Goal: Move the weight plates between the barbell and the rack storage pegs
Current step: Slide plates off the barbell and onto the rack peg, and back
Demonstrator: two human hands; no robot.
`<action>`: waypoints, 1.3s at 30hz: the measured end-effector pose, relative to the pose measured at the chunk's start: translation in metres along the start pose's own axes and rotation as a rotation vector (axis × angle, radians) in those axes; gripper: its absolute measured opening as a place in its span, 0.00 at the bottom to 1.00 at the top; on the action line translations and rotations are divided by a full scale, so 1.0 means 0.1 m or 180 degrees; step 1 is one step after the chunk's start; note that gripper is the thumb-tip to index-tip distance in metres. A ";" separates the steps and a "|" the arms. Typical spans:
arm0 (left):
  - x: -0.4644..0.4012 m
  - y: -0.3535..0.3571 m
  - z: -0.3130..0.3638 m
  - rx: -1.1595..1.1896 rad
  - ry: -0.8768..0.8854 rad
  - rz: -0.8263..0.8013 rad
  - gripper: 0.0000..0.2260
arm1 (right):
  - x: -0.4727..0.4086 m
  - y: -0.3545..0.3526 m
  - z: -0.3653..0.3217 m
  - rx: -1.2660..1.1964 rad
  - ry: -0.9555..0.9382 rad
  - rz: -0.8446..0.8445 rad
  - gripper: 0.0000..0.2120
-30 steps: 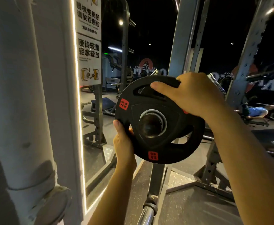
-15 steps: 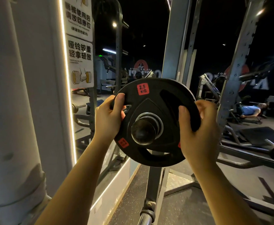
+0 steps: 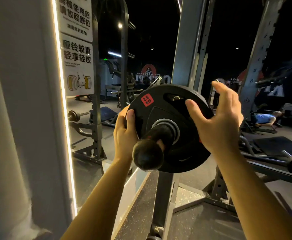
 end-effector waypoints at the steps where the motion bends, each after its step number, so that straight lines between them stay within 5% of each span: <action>1: -0.06 0.00 0.00 -0.0199 0.0120 -0.0032 0.18 | 0.06 0.03 0.08 -0.0079 0.0099 0.0074 0.33; 8: -0.53 0.06 0.23 -0.0925 0.0784 -0.0334 0.27 | 0.31 0.23 0.36 -0.1258 0.0742 -0.0052 0.30; 24: -0.12 0.00 0.39 0.0059 -0.0660 -0.0828 0.26 | 0.32 0.21 0.35 -0.1197 0.0828 -0.0330 0.25; 27: 0.23 -0.03 0.27 0.0701 -0.1067 -0.0806 0.33 | 0.32 0.19 0.32 -0.1156 0.0869 -0.0365 0.24; 33: 0.97 -0.05 0.03 -0.0222 -0.1144 -0.0774 0.08 | 0.50 0.13 0.36 -0.1184 0.1161 -0.0704 0.30; 39: 1.82 0.11 0.19 -0.0836 -0.0801 -0.1483 0.07 | 1.50 -0.29 0.60 -0.0918 0.1856 -0.1930 0.41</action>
Point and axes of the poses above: each hand's wrist, its own x-axis away from the middle knuckle, its own y-axis out of the palm, z = x × y, the point moved 2 cm from there along -x, towards the middle knuckle, and after that the axes turned 6 degrees about -z, right-handed, at the moved point
